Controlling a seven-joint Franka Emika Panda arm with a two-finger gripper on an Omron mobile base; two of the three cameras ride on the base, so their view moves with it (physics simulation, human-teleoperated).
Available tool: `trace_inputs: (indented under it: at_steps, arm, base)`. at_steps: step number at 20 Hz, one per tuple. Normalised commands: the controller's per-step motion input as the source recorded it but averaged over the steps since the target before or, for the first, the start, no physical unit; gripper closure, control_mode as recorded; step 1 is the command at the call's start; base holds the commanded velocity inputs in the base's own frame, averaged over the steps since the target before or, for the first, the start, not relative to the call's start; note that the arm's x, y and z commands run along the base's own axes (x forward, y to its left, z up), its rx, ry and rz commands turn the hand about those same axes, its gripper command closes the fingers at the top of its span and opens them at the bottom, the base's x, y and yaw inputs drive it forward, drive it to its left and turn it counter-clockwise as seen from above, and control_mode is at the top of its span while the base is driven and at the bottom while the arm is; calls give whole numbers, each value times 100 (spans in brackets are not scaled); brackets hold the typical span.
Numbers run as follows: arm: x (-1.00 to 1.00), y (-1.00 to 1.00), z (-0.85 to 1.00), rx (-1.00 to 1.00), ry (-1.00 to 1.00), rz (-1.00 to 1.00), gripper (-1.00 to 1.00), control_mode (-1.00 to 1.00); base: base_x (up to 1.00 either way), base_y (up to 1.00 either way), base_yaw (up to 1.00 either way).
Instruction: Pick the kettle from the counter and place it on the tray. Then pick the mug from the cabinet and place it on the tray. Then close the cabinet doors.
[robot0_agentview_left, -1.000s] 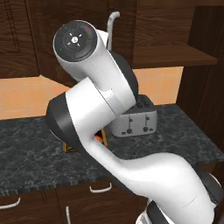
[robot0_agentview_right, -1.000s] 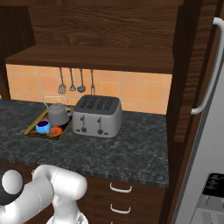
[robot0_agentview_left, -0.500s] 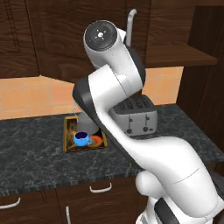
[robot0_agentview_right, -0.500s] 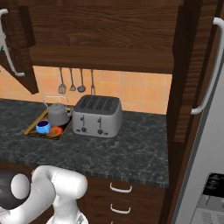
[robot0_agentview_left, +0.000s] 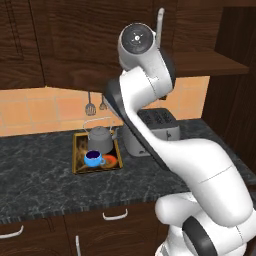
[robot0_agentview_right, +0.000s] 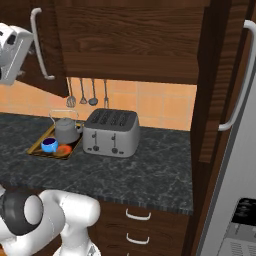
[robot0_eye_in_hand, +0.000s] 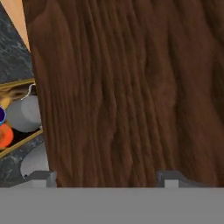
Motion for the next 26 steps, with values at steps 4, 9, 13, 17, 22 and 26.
trace_inputs:
  at_steps: [4,9,13,17,22,26]
  arm:
    - [100,-3,-33,0,-12,19,-100,-100]
    - [99,0,-31,0,-9,15,-100,-100]
    - [83,0,-10,0,-2,15,-100,-100]
    - [74,5,-4,-3,-1,5,-100,-100]
    - [58,9,0,-15,0,0,-100,-100]
    - [-23,6,-10,-22,0,2,-100,-100]
  base:
    - [0,0,0]
    - [0,0,0]
    - [0,0,0]
    - [0,0,0]
    - [0,0,0]
    - [0,0,0]
